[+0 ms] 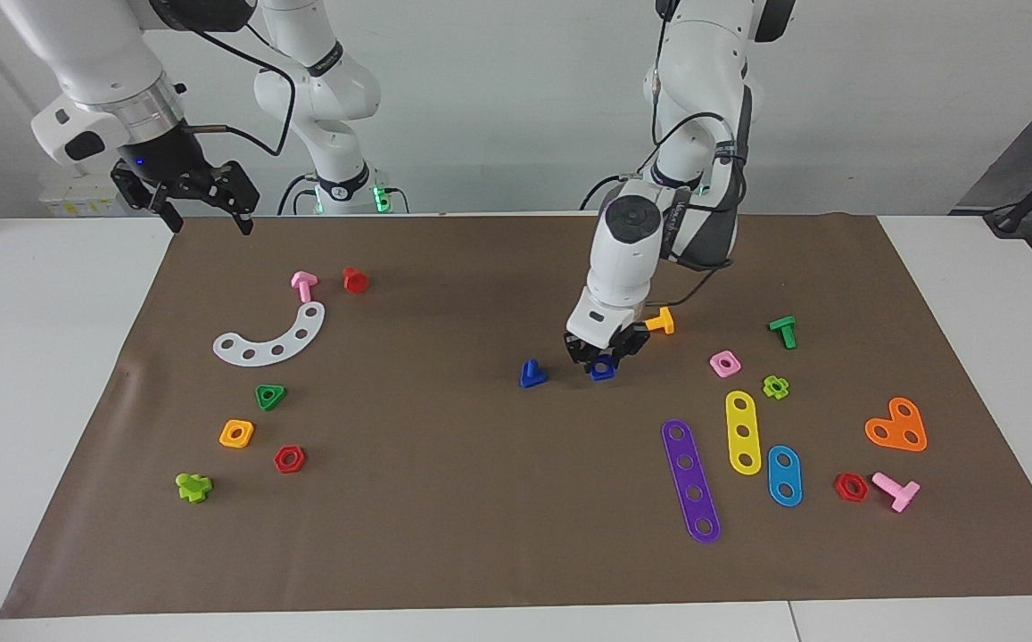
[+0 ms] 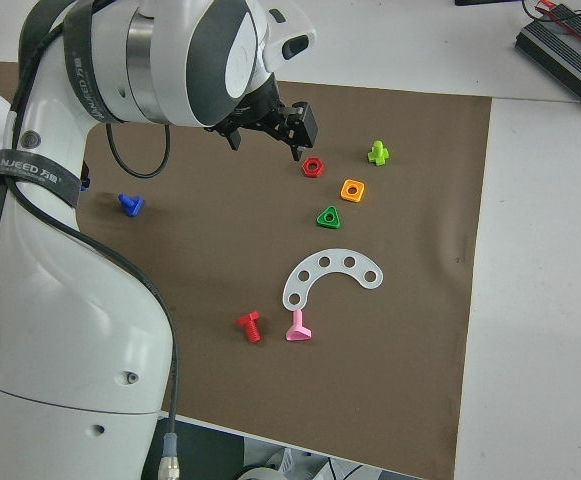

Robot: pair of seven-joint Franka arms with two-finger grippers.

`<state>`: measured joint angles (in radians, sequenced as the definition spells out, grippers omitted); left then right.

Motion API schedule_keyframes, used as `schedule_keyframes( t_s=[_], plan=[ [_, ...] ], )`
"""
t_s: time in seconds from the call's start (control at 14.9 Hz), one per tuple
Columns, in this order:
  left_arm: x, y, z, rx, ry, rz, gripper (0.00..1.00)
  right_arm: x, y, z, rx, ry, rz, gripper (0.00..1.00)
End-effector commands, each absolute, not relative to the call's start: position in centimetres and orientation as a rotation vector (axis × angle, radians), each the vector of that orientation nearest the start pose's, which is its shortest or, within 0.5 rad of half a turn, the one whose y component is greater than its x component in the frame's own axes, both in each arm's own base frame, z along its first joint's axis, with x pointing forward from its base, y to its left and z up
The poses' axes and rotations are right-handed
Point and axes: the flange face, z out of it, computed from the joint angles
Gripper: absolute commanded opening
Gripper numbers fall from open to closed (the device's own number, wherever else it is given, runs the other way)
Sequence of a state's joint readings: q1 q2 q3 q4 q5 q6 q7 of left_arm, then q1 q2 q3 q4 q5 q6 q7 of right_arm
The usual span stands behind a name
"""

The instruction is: Unscrew and place screws in storage area

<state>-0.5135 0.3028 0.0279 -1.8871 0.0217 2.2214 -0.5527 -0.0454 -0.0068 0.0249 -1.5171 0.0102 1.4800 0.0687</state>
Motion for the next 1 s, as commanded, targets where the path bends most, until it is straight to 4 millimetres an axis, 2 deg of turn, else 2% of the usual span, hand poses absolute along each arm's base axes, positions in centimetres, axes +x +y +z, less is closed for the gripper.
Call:
schedule_keyframes(
  t_s=[0.0,0.33,0.6,0.67,0.74,0.87,0.94],
  plan=[
    [54.2,-24.4,33.7,-3.136,-0.010,-0.112,0.34,53.8,-0.9,64.7,-3.110,0.158,0.066,1.00],
    [54.9,-17.9,32.1,-3.123,0.056,-0.079,0.34,53.8,-0.9,64.7,-3.110,0.158,0.066,1.00],
    [55.4,-15.1,31.4,-3.132,0.076,-0.160,0.35,53.8,-0.9,64.7,-3.110,0.158,0.066,1.00],
    [55.3,-14.8,31.0,-3.134,0.092,-0.188,0.40,53.8,-1.0,64.7,-3.109,0.158,0.068,1.00],
    [55.3,-14.7,31.0,-3.135,0.109,-0.205,0.52,53.9,-0.9,64.7,-3.110,0.149,0.063,1.00],
    [55.6,-13.8,30.9,-3.132,0.114,-0.200,0.85,55.0,-1.0,64.8,-3.109,0.149,-0.058,1.00],
    [55.6,-13.7,30.9,-3.131,0.123,-0.198,0.99,55.6,-0.9,63.8,-3.109,0.148,-0.068,1.00]
  ],
)
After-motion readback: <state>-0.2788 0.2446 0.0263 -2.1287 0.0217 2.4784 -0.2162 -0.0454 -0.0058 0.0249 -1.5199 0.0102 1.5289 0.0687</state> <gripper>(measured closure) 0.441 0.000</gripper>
